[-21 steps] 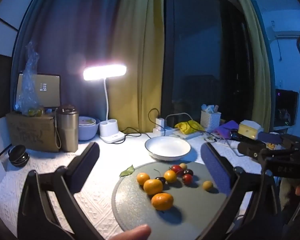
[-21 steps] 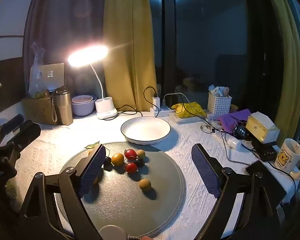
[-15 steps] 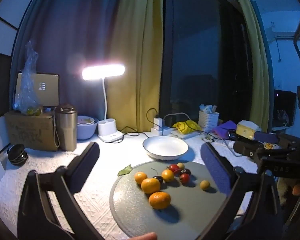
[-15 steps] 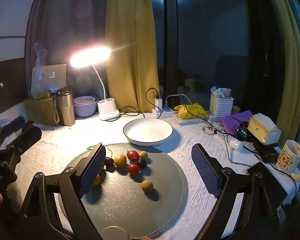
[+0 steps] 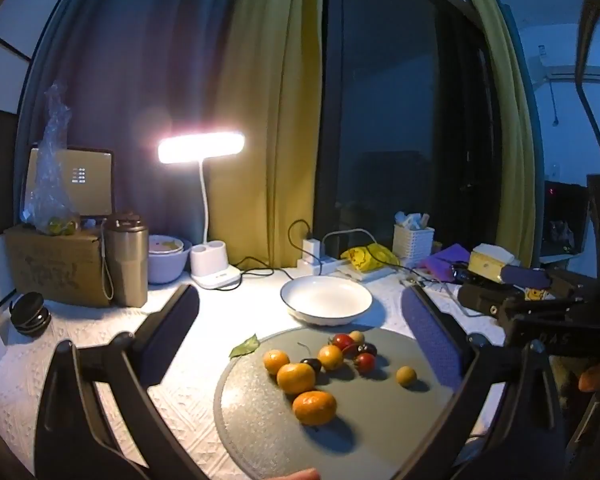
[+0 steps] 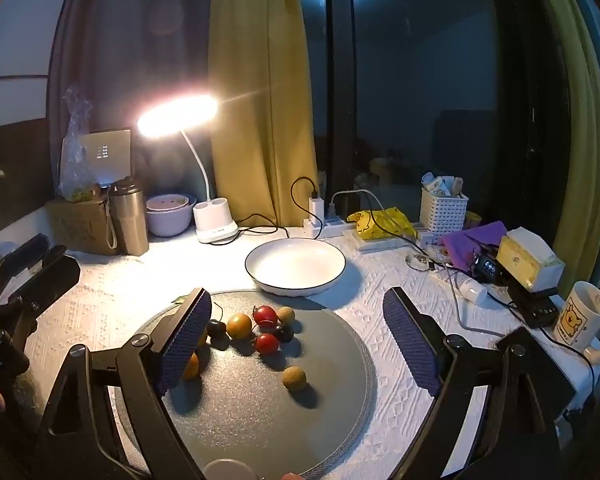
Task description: Organize fruits
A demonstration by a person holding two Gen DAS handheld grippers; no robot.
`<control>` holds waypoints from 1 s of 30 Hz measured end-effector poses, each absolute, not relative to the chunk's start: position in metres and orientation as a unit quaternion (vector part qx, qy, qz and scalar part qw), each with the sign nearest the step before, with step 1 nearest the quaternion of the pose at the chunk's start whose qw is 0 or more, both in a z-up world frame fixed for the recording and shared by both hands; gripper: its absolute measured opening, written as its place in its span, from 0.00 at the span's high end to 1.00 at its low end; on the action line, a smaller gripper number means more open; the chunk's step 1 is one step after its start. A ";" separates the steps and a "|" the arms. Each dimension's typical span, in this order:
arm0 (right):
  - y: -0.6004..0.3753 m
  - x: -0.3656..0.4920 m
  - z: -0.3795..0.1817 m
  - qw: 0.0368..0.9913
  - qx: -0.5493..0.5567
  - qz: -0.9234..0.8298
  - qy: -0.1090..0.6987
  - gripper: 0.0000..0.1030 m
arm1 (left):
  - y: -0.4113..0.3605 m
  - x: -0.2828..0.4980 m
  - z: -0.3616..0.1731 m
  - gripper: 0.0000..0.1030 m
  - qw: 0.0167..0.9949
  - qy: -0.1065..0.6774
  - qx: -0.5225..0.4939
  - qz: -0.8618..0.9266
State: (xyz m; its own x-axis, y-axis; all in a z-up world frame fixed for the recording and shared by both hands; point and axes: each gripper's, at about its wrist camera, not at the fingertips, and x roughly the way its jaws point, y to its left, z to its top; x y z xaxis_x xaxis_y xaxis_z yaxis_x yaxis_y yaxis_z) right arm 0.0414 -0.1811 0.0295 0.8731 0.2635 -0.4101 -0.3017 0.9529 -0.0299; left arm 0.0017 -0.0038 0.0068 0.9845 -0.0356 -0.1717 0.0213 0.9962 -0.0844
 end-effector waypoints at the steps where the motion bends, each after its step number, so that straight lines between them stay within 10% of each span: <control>1: -0.181 0.043 0.030 0.966 -0.045 0.146 0.206 0.13 | -0.004 0.002 0.007 0.01 0.995 0.086 -0.040 -0.015; 30: -0.181 0.058 0.024 0.966 -0.048 0.146 0.210 0.13 | -0.005 0.013 0.003 0.01 0.994 0.093 -0.050 -0.029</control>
State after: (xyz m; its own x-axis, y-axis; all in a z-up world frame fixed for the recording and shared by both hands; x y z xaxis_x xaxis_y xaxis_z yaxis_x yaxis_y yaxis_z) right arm 0.0583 -0.1809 0.0240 0.8695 0.2610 -0.4195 -0.3016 0.9529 -0.0324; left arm 0.0134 -0.0047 0.0030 0.9811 -0.0673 -0.1812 0.0488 0.9933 -0.1048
